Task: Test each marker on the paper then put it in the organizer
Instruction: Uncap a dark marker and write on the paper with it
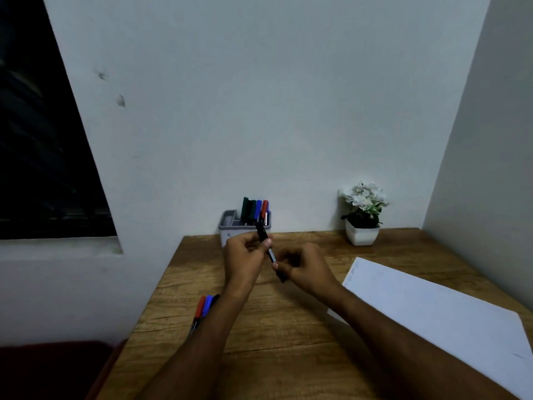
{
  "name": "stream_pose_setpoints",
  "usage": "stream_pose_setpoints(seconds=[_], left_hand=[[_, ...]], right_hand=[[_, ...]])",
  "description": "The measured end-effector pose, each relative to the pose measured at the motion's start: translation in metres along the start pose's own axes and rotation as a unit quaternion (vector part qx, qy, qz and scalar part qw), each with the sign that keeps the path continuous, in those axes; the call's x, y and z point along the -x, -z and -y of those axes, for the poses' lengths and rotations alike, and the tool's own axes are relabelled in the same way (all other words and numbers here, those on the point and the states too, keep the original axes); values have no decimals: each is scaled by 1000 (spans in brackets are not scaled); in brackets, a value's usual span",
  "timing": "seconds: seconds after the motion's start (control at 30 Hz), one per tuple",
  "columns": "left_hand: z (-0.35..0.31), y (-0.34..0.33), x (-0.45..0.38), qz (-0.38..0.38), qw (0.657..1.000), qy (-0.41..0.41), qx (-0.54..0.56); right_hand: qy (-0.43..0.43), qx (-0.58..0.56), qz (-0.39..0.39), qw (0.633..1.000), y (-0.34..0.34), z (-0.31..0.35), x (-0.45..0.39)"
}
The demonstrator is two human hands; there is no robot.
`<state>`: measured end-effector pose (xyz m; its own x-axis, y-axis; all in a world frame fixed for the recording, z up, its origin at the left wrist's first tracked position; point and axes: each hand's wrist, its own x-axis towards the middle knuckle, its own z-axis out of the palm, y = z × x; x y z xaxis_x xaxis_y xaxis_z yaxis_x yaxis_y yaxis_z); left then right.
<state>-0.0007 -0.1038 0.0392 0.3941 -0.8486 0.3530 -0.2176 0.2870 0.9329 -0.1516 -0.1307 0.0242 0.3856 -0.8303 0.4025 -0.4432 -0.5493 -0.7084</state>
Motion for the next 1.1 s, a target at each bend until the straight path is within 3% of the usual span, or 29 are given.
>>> stream_pose_setpoints(seconds=[0.17,0.5,0.9,1.1], left_hand=[[-7,27,-30,-40,988,-73,-127],[-29,70,-130,-126,971,-139,-150],[30,48,-134,-73,974,-62,-204],[38,53,-121,-84,978,-38,-187]], right_hand=[[31,140,62,988,-15,12,-23],[11,128,92,987,-29,11,-33],[-1,100,99,990,-26,4,-29],[-15,91,103,990,-28,4,-23]])
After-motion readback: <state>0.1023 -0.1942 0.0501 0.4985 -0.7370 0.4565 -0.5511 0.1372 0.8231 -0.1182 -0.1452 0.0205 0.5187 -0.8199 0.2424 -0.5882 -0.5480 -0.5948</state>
